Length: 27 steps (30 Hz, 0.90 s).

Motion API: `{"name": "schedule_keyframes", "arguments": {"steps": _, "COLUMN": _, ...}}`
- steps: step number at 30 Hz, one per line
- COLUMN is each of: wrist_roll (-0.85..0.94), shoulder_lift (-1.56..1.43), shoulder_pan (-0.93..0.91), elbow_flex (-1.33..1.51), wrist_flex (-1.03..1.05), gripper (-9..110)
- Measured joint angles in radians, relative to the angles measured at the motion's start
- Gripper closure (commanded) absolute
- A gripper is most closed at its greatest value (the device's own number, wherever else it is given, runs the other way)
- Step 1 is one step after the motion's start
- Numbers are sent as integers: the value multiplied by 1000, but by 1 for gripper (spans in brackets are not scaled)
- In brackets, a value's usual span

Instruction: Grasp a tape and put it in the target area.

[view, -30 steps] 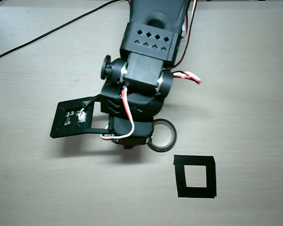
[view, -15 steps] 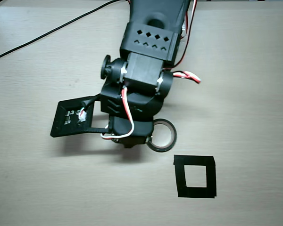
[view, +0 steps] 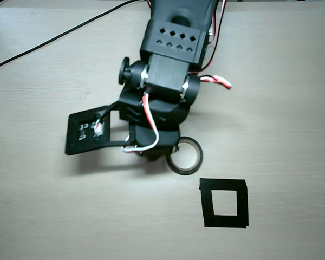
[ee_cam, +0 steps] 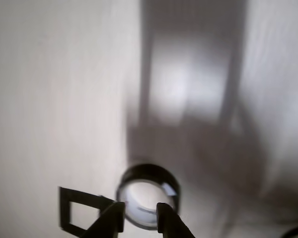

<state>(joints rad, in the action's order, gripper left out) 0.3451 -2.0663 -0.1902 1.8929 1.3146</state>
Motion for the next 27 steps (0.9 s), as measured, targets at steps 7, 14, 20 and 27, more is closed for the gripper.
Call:
{"name": "schedule_keyframes", "arguments": {"steps": 7, "wrist_roll": 103, "shoulder_lift": -166, "shoulder_pan": 67, "elbow_flex": 179, "wrist_flex": 41, "gripper": 89}}
{"name": "schedule_keyframes", "arguments": {"steps": 14, "wrist_roll": 133, "shoulder_lift": -241, "shoulder_pan": 183, "elbow_flex": 275, "wrist_flex": 31, "gripper": 90}}
{"name": "schedule_keyframes", "arguments": {"steps": 20, "wrist_roll": 114, "shoulder_lift": -112, "shoulder_pan": 216, "elbow_flex": 279, "wrist_flex": -57, "gripper": 90}}
{"name": "schedule_keyframes", "arguments": {"steps": 27, "wrist_roll": 138, "shoulder_lift": -5, "shoulder_pan": 218, "elbow_flex": 285, "wrist_flex": -155, "gripper": 90}}
